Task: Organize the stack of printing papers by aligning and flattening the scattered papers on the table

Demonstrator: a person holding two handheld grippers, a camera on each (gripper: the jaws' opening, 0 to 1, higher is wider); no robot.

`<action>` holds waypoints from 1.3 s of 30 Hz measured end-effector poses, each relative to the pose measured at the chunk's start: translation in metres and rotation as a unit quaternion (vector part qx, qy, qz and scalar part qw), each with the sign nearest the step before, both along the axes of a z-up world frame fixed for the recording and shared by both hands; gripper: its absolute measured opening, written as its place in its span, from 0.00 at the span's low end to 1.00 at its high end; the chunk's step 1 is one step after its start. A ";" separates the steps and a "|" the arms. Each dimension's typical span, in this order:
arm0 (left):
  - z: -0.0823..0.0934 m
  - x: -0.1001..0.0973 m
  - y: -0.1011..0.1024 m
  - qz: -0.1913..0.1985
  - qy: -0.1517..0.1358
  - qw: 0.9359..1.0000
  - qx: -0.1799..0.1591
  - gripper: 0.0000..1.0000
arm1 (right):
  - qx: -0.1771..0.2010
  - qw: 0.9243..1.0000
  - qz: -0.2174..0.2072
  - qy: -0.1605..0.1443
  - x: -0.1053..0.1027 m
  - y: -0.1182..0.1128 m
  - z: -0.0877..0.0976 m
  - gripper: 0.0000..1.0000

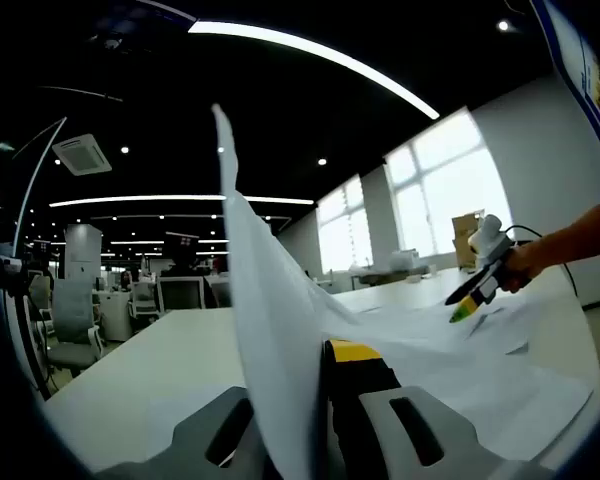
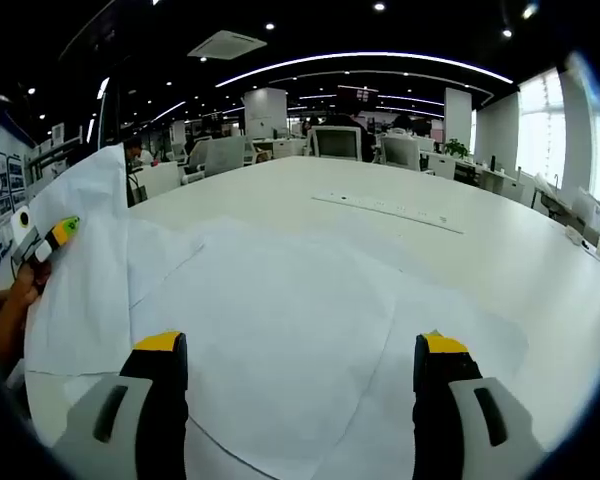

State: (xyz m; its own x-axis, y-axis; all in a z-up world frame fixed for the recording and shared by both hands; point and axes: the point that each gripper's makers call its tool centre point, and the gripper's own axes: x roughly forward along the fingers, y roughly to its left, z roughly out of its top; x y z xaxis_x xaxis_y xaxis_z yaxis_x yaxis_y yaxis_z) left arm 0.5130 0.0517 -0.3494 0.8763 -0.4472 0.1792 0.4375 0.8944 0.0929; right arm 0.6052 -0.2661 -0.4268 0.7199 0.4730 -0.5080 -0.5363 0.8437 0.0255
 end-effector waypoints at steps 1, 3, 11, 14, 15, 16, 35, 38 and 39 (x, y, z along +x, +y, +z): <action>0.000 0.000 0.000 0.000 0.000 1.000 0.000 0.07 | 0.000 1.000 0.000 0.000 0.000 0.000 0.000 0.89; 0.000 0.001 0.000 0.000 0.000 1.000 0.000 0.07 | -0.002 1.000 0.000 0.001 0.000 0.000 -0.001 0.89; -0.001 0.001 0.000 0.000 0.001 1.000 0.001 0.07 | -0.004 1.000 0.000 0.001 -0.001 0.000 -0.002 0.89; 0.000 0.001 0.000 0.000 0.000 1.000 0.001 0.07 | -0.004 1.000 0.001 0.001 -0.002 0.001 -0.002 0.89; -0.001 0.001 0.000 0.000 0.001 1.000 0.001 0.07 | -0.004 1.000 0.001 0.002 -0.002 0.001 -0.002 0.89; 0.000 0.001 0.000 0.000 0.000 1.000 0.001 0.07 | -0.005 1.000 0.001 0.001 -0.002 0.001 -0.002 0.89; -0.001 0.002 0.000 0.000 0.000 1.000 0.001 0.06 | -0.004 1.000 -0.001 0.003 0.001 0.000 -0.003 0.89; -0.001 0.003 0.000 0.000 -0.001 1.000 0.001 0.06 | -0.002 1.000 -0.003 0.005 0.001 0.000 -0.003 0.89; -0.001 0.003 0.000 0.000 -0.001 1.000 0.001 0.06 | -0.003 1.000 -0.002 0.005 0.001 0.000 -0.003 0.89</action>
